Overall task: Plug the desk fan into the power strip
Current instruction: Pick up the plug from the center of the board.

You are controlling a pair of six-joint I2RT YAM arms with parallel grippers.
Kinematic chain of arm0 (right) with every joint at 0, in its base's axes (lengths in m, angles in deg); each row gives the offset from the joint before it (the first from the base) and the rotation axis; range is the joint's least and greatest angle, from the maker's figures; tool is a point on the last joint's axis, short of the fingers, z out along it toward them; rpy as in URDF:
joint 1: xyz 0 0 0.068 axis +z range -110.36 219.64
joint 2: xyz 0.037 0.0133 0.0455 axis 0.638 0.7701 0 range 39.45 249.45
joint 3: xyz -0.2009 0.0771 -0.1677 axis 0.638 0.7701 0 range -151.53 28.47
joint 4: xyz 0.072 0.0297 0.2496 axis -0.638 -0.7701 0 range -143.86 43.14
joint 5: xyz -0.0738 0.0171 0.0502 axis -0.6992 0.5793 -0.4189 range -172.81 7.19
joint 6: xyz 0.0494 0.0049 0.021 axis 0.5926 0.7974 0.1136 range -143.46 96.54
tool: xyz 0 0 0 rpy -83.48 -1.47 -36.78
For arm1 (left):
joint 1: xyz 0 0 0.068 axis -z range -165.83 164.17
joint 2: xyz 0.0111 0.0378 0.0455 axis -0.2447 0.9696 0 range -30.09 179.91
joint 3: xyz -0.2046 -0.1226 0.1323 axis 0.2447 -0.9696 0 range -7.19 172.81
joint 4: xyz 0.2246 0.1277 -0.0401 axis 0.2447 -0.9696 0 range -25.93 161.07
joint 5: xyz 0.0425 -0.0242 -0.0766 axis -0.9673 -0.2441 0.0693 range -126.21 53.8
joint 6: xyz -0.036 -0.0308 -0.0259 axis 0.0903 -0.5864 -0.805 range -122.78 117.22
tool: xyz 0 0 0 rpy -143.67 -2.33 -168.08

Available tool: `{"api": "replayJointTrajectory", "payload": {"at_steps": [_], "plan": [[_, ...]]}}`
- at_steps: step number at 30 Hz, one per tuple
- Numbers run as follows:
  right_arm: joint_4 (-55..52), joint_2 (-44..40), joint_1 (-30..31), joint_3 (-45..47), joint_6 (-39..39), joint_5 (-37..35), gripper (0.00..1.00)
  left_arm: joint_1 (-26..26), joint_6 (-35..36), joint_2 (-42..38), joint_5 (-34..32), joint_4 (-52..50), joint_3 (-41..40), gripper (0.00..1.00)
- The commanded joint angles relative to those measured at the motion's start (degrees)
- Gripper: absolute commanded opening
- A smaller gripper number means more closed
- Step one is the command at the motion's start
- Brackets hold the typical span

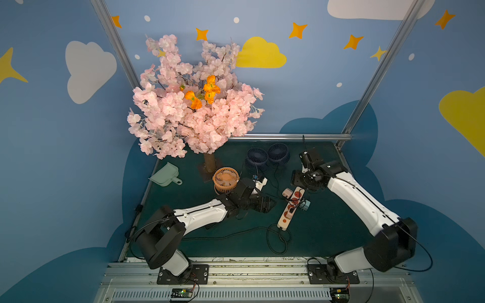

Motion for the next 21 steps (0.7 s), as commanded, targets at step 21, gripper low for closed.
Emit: {"api": "replayJointTrajectory", "payload": {"at_steps": [21], "plan": [[6.4,18.7,3.7,-0.8,28.1,-2.5,0.69,-2.2,1.5,-7.2,-2.3,-1.2,-6.3,0.81]]}}
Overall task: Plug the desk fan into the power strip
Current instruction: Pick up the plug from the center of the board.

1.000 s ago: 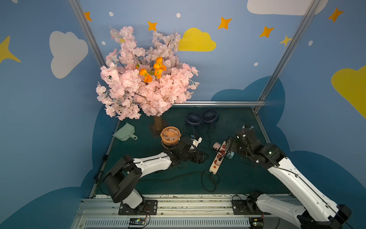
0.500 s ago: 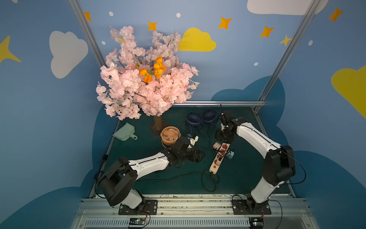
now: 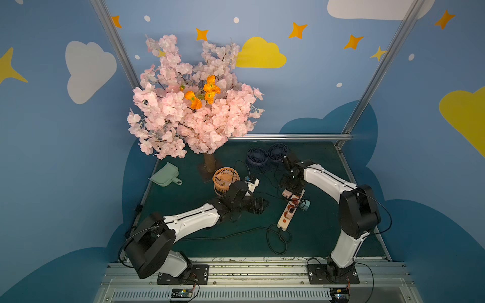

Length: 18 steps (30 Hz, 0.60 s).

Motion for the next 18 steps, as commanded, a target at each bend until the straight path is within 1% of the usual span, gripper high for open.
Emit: {"api": "replayJointTrajectory", "payload": {"at_steps": [1,5,9,18], "plan": [[1.7,2.6,0.9,0.6,7.0,-0.4,0.68,-0.4,1.2,-1.7,0.1,-0.9,-1.1,0.81],[1.8,4.1,1.2,0.9,9.4,-1.1,0.67,-0.6,1.2,-2.8,-0.1,-1.0,-2.0,0.81],[1.7,3.6,1.3,1.9,11.5,-3.3,0.68,-0.8,1.4,-4.3,-0.5,-1.6,-2.6,0.82],[-0.3,6.1,1.3,-0.4,11.9,-6.8,0.71,-1.2,2.5,-5.8,-0.8,-3.4,-2.7,0.82]]}}
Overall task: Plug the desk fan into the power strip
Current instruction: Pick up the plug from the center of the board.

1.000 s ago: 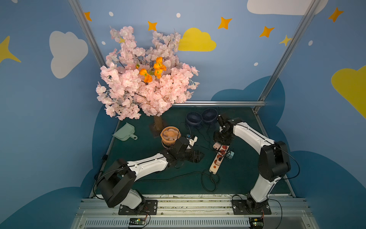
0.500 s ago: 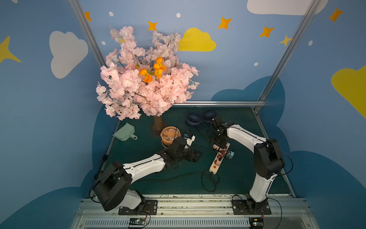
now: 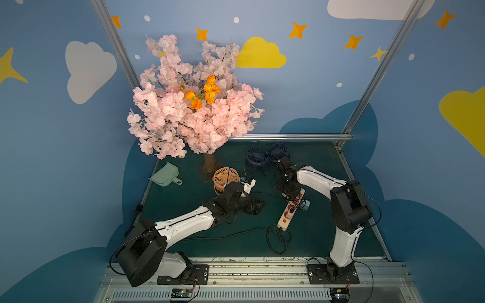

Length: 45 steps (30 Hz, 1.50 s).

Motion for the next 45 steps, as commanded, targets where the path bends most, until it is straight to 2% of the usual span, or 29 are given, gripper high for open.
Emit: {"api": "replayJointTrajectory", "payload": {"at_steps": [1,5,15,20,23,27,33,35,40,45], "plan": [[-2.6,2.3,0.0,-1.2,1.2,-3.4,0.71,-0.4,1.4,-1.3,-0.4,-1.8,-0.5,0.82],[-2.6,3.6,0.0,-2.1,1.4,-4.5,0.68,-0.4,1.5,-1.7,-0.5,-1.9,-0.6,0.82],[-1.5,6.7,0.3,-2.9,-0.5,-5.5,0.55,-0.4,1.8,-3.0,-0.7,-3.2,-0.5,0.82],[0.0,6.5,0.4,-2.7,-4.7,-4.4,0.44,-0.4,1.9,-4.0,-1.2,-3.8,-0.2,0.82],[0.7,4.5,0.6,-2.2,-8.8,-4.4,0.42,-0.5,1.8,-4.3,-1.3,-4.1,0.4,0.83],[2.0,-0.6,1.1,-0.8,-16.6,-4.2,0.39,-1.4,1.2,-3.9,-2.0,-5.5,1.8,0.83],[9.1,-10.8,3.5,4.6,-34.4,-2.7,0.36,-4.7,-4.6,-5.7,-0.2,-2.9,2.7,0.84],[12.9,-14.3,5.8,7.2,-42.9,-2.7,0.36,-5.2,-5.5,-6.3,-0.3,-4.2,4.3,0.86],[22.6,-23.4,11.4,13.8,-58.0,-3.4,0.36,-6.1,-8.3,-6.3,1.7,-5.9,8.5,0.89],[37.3,-31.7,13.0,24.4,-69.4,2.6,0.33,-7.5,-12.4,-4.5,8.0,-5.4,10.6,0.91]]}}
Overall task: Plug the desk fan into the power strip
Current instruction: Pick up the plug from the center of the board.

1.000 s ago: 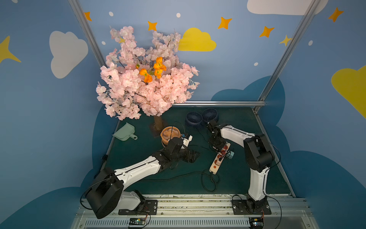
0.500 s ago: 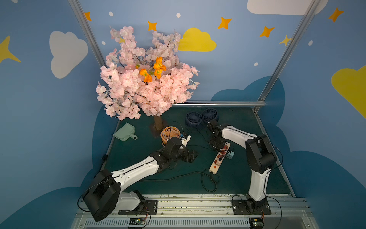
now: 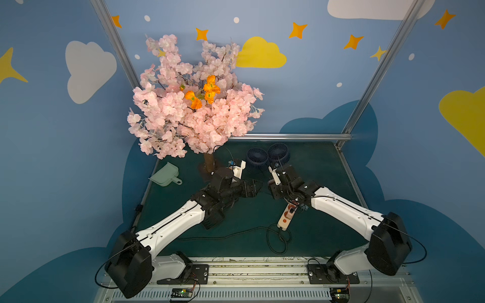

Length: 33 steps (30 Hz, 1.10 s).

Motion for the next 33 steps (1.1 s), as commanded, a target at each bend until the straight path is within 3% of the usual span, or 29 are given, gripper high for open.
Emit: {"api": "replayJointTrajectory", "payload": {"at_steps": [1,12,18,33], "plan": [[14.0,-4.5,0.1,6.1,-12.0,4.2,0.32,-0.8,-3.5,1.2,5.3,-0.3,1.3,0.91],[22.0,-11.5,1.5,14.6,-23.6,10.8,0.3,-0.7,-7.7,6.9,13.7,4.6,4.1,0.82],[22.4,-12.8,2.4,14.9,-26.6,11.3,0.29,-0.7,-8.4,8.4,13.1,4.9,3.6,0.77],[20.2,-13.9,2.9,14.9,-27.3,15.6,0.31,-0.2,-9.2,13.2,18.7,7.7,4.9,0.44]]}}
